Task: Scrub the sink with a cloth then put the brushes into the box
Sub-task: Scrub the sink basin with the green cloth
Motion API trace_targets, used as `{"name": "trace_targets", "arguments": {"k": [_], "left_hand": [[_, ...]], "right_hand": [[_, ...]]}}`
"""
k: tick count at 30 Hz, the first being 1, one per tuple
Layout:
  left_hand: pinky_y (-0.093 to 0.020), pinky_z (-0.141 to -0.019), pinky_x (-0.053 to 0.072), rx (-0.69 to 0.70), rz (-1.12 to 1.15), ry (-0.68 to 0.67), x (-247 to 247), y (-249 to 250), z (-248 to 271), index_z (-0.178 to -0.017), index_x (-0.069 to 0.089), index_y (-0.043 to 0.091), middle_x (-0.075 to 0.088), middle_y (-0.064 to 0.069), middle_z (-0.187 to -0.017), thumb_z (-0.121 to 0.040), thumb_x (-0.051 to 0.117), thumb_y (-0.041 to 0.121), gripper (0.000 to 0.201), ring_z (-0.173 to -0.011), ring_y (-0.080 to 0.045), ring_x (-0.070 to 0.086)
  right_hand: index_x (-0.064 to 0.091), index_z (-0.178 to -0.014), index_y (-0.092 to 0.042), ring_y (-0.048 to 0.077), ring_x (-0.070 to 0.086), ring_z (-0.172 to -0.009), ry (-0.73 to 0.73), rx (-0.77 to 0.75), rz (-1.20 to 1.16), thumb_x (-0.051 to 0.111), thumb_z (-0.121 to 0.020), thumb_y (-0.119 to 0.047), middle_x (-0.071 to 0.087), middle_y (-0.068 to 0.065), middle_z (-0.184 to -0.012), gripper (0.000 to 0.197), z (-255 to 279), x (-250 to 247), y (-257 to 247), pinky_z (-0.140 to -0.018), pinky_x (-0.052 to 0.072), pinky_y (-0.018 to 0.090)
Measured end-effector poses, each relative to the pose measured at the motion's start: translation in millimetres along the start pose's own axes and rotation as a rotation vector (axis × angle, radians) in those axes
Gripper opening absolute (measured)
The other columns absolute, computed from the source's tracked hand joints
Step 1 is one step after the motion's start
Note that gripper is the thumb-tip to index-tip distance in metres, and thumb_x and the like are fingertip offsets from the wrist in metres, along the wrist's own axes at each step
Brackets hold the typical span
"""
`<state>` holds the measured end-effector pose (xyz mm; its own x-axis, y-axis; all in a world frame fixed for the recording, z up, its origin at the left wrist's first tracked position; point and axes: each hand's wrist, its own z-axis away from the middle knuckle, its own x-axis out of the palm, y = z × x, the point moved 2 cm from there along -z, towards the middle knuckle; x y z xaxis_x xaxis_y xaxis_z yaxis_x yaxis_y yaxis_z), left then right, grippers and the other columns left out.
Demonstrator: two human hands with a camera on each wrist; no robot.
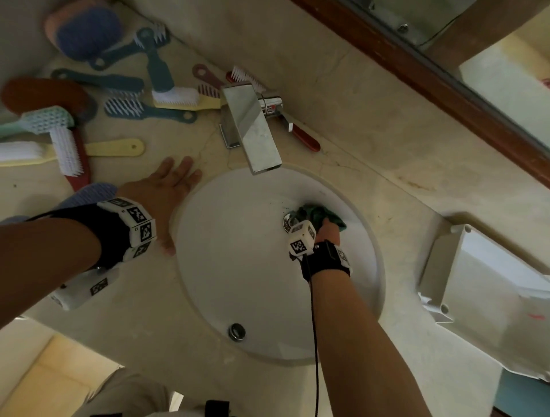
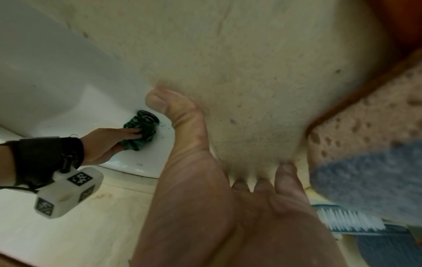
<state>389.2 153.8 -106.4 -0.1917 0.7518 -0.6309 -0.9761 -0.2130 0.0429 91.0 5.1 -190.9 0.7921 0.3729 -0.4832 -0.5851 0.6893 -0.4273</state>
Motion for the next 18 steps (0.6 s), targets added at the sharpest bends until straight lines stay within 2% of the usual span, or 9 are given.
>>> {"name": "trace_targets", "arguments": {"k": [2,5,7,10,11,13,14,15,18], "left_hand": [[-0.053,-0.117,0.018,0.000,0.001,0.004,1,0,0,-0.129,-0.045,0.032,-0.045,0.008,-0.143,-0.040,0.086,0.065,0.162,-0.143,-0.027,-0.024],[-0.053,-0.117,0.020,0.002,-0.004,0.004,2,2,-1,-0.138,-0.040,0.029,-0.049,0.011,-0.135,-0.041,0.086,0.063,0.163,-0.143,-0.026,-0.024],[-0.053,-0.117,0.020,-0.001,-0.004,-0.001,2,1,-2,-0.135,-0.042,0.029,-0.049,0.010,-0.137,-0.041,0.086,0.064,0.163,-0.143,-0.026,-0.024],[-0.053,-0.116,0.022,-0.006,-0.016,0.001,1,-1,-1,-0.128,-0.045,0.030,-0.047,0.006,-0.142,-0.039,0.085,0.066,0.162,-0.144,-0.026,-0.023],[-0.053,-0.116,0.022,-0.010,-0.020,0.006,2,-1,-1,-0.131,-0.045,0.029,-0.045,0.005,-0.144,-0.039,0.085,0.066,0.163,-0.144,-0.026,-0.023],[-0.052,-0.115,0.024,-0.016,-0.026,0.013,1,-1,0,-0.138,-0.040,0.027,-0.043,0.004,-0.147,-0.039,0.085,0.066,0.165,-0.144,-0.026,-0.022],[-0.052,-0.115,0.025,-0.018,-0.025,0.014,1,0,1,-0.139,-0.039,0.027,-0.042,0.004,-0.147,-0.039,0.085,0.066,0.164,-0.144,-0.026,-0.021],[-0.052,-0.115,0.026,-0.017,-0.026,0.012,1,1,1,-0.141,-0.038,0.027,-0.042,0.004,-0.147,-0.039,0.085,0.066,0.164,-0.145,-0.026,-0.021],[-0.051,-0.116,0.024,-0.010,-0.031,0.007,1,1,1,-0.142,-0.036,0.026,-0.043,0.003,-0.147,-0.040,0.085,0.065,0.163,-0.145,-0.026,-0.022]], "right_hand": [[0.024,-0.149,0.003,0.035,0.039,-0.135,0.083,0.026,0.114,0.038,-0.104,-0.021,0.038,0.023,-0.149,0.052,-4,-13,7,-0.106,0.032,0.032],[0.031,-0.146,0.003,0.036,0.043,-0.132,0.095,0.004,0.237,0.043,-0.103,-0.026,0.043,0.023,-0.145,0.053,2,-16,12,-0.106,0.034,0.036],[0.031,-0.146,0.003,0.036,0.042,-0.133,0.094,0.031,0.196,0.042,-0.103,-0.029,0.042,0.022,-0.146,0.054,4,-5,1,-0.108,0.032,0.037],[0.025,-0.148,0.004,0.034,0.035,-0.138,0.007,-0.008,0.056,0.035,-0.105,-0.019,0.035,0.022,-0.151,0.050,7,18,-25,-0.110,0.028,0.032],[0.025,-0.149,0.004,0.033,0.034,-0.139,-0.032,-0.033,-0.001,0.034,-0.106,-0.017,0.033,0.021,-0.153,0.049,10,24,-32,-0.107,0.032,0.024],[0.028,-0.147,0.005,0.031,0.036,-0.139,-0.082,0.006,-0.275,0.032,-0.106,-0.014,0.034,0.020,-0.153,0.046,17,30,-36,-0.075,0.045,0.007],[0.030,-0.146,0.005,0.031,0.040,-0.137,-0.075,0.029,-0.396,0.034,-0.105,-0.013,0.035,0.020,-0.152,0.045,19,29,-35,-0.062,0.046,0.008],[0.033,-0.146,0.004,0.032,0.045,-0.132,-0.047,0.073,-0.506,0.038,-0.104,-0.012,0.039,0.021,-0.149,0.045,17,25,-30,-0.061,0.049,0.013],[0.041,-0.142,-0.001,0.036,0.057,-0.108,0.027,0.201,-0.776,0.054,-0.097,-0.010,0.050,0.022,-0.138,0.048,4,13,-7,-0.086,0.055,0.040]]}}
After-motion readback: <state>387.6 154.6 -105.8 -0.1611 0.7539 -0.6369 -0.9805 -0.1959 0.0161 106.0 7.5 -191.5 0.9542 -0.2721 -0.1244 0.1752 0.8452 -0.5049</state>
